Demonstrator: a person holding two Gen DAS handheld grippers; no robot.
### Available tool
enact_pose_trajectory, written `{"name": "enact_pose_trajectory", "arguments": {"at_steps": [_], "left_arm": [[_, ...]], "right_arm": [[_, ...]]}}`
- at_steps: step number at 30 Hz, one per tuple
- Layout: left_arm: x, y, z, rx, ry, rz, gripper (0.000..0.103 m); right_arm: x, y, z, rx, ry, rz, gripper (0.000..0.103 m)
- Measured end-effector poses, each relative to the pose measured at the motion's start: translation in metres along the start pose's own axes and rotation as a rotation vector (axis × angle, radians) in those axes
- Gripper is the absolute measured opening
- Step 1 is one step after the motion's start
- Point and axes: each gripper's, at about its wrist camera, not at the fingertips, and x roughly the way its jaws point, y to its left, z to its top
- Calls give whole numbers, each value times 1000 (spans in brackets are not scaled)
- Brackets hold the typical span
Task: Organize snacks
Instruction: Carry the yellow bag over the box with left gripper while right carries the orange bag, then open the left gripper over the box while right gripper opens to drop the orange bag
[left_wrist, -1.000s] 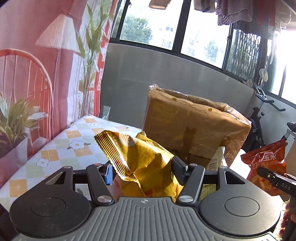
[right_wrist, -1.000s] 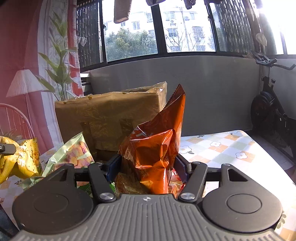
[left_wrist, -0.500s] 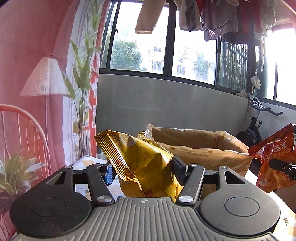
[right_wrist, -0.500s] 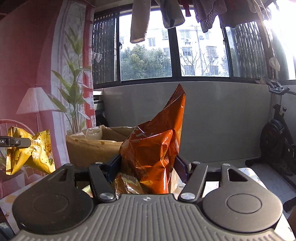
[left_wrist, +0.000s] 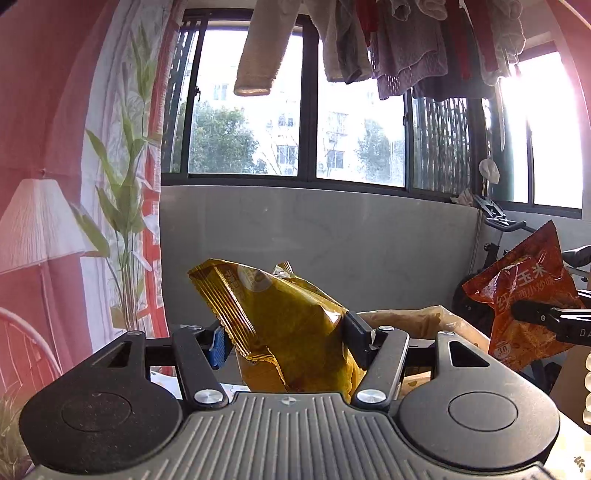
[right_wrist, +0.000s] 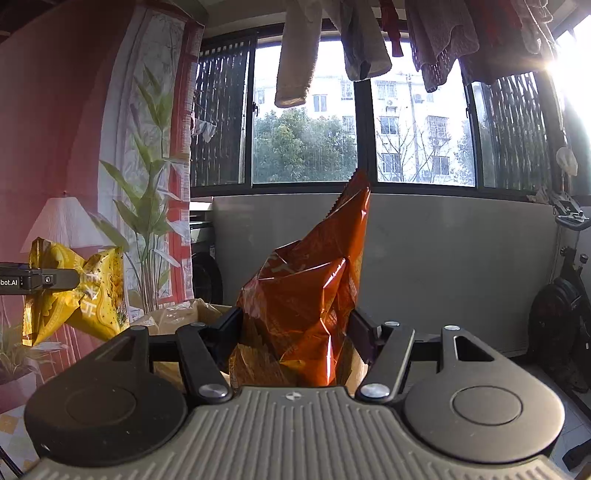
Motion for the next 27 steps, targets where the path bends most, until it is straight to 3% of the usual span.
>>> {"name": "enact_pose_trajectory", "arguments": {"at_steps": [6,19,23,27], "left_arm": [[44,-6,18,7,23,-24,63],[127,-15,29,20,111,-96,63],[150,-14,28,14,148,-101,73],[157,-10,25,15,175,-91,77]], "right_arm": [[45,0,11,-34,18,-10,64],[129,-2,-5,3,252,44,65],[140,-7,-13,44,318,35,69],[137,-11,-13,63,324,33,75]]}}
